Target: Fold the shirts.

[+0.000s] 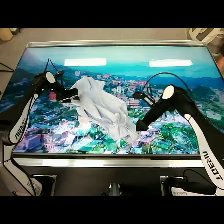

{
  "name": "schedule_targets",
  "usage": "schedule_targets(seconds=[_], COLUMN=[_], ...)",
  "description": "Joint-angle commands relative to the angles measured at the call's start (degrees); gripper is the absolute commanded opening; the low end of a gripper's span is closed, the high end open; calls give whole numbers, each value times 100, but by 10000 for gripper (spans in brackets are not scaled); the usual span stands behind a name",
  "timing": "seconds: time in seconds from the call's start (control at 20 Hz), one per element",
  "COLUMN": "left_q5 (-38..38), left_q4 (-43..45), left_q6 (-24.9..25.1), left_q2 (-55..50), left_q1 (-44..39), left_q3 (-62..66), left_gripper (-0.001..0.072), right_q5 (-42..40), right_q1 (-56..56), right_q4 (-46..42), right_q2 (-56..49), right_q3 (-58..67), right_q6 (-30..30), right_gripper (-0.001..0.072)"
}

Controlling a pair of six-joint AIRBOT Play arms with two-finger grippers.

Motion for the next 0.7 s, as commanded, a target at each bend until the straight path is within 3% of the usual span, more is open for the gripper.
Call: schedule_targets(seconds=[0.0, 0.05, 0.15, 0.2, 0.3, 0.35, 0.4, 0.55, 0.65], left_q5=[227, 223, 223, 219, 212, 208, 203, 210, 223], left_q4=[-90, -90, -90, -90, -90, -87, -87, -85, -85], left_q6=[37, 42, 59, 59, 59, 59, 59, 289, 627], left_q2=[-103, -92, -39, -2, 92, 166, 247, 726, 1307], left_q1=[-15, -15, -20, -26, -57, -79, -109, -127, -133], left_q3=[0, 4, 4, 26, 107, 162, 214, 391, 584], left_gripper=[139, 34, 25, 25, 25, 24, 25, 23, 23], right_q5=[-435, -540, -586, -590, -555, -507, -461, -229, -214], right_q1=[461, 551, 708, 785, 909, 964, 1019, 1008, 1008], right_q4=[-79, -35, 83, 103, 157, 271, 385, 424, -160], right_q2=[-354, -411, -452, -452, -452, -452, -450, -225, 334], right_q3=[-11, -11, -11, -11, -11, -11, -9, 57, 363], right_q6=[-28, -17, -17, -15, 74, 87, 114, 155, 219], right_gripper=[712, 711, 697, 621, 374, 169, 26, 22, 22])
